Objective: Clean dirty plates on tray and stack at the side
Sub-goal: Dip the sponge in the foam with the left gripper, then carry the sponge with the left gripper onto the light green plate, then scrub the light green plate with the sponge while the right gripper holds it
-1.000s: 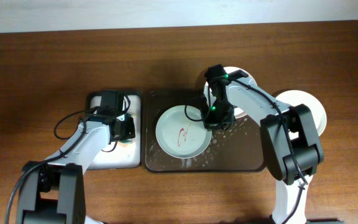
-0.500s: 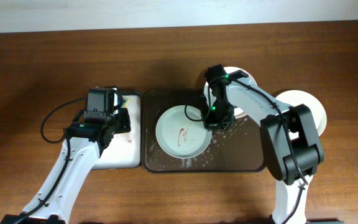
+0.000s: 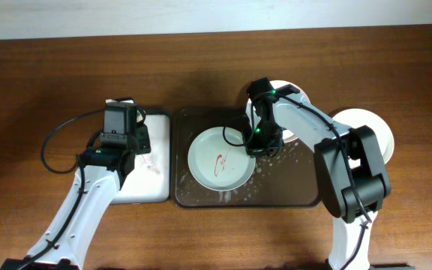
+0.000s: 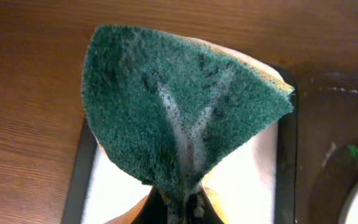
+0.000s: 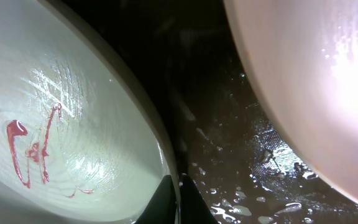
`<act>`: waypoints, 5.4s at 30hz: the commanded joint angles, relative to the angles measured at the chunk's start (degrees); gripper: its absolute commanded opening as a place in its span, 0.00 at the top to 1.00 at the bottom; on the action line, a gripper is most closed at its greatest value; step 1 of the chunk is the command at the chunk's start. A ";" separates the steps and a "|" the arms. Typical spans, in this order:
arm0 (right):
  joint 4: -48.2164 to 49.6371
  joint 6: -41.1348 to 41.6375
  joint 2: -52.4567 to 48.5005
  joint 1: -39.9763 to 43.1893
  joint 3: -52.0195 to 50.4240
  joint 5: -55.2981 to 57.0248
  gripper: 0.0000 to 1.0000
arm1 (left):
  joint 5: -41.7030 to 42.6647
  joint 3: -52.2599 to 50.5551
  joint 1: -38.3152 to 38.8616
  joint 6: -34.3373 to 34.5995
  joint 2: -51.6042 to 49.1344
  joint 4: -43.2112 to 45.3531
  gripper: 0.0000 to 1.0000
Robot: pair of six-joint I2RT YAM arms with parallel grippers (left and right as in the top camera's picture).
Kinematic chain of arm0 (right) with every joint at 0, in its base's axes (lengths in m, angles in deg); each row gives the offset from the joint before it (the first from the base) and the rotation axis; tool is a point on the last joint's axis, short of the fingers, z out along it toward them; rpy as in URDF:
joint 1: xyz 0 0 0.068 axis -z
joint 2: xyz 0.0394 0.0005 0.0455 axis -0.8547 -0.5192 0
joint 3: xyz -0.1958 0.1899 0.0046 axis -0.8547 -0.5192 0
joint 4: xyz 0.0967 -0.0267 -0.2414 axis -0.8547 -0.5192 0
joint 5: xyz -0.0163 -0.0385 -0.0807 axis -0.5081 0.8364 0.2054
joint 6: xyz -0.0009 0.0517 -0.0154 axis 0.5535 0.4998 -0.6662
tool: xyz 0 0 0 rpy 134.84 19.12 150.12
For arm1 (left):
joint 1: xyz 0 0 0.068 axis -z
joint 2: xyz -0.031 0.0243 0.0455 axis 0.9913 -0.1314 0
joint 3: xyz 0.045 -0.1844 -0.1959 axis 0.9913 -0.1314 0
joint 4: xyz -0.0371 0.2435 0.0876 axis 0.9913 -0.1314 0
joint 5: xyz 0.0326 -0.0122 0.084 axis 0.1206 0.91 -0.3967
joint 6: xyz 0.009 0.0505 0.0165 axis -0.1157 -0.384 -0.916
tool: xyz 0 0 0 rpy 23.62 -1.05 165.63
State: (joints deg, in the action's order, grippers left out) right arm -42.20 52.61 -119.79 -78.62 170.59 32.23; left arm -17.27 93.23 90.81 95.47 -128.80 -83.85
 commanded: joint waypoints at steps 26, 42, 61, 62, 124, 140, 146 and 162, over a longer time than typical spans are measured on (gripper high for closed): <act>1.07 0.44 -0.85 -0.37 -1.75 2.05 0.96 | -4.46 0.02 -0.28 -0.96 1.53 2.56 1.00; 1.20 0.44 -0.85 -0.37 -1.75 2.05 0.96 | 14.95 -6.75 -0.26 7.06 -1.64 -0.28 1.00; 1.03 0.44 -0.85 -0.37 -1.75 2.05 0.96 | 26.47 -0.63 17.46 24.15 -6.82 6.29 1.00; 1.03 0.44 -0.85 -0.37 -1.75 2.05 0.96 | 26.49 -0.63 18.78 26.95 -8.50 7.54 1.00; 1.90 -4.28 0.66 0.44 -1.70 4.07 0.67 | 13.31 6.14 20.13 6.10 -28.59 7.21 1.00; -1.68 2.49 3.32 -0.07 -4.68 -4.22 0.78 | 21.77 6.36 17.46 13.73 -19.23 1.86 1.00; 3.04 3.48 3.30 -0.07 -8.83 -4.46 0.87 | 23.21 6.29 19.10 18.95 -16.85 -3.80 1.00; 3.85 3.76 3.30 -0.07 -8.81 -8.48 0.96 | 19.06 6.23 26.91 48.59 -18.21 -3.67 1.00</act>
State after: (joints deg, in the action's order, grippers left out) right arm -38.27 55.80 -116.27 -78.58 162.94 24.49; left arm 3.91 99.63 117.43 135.80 -146.59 -87.69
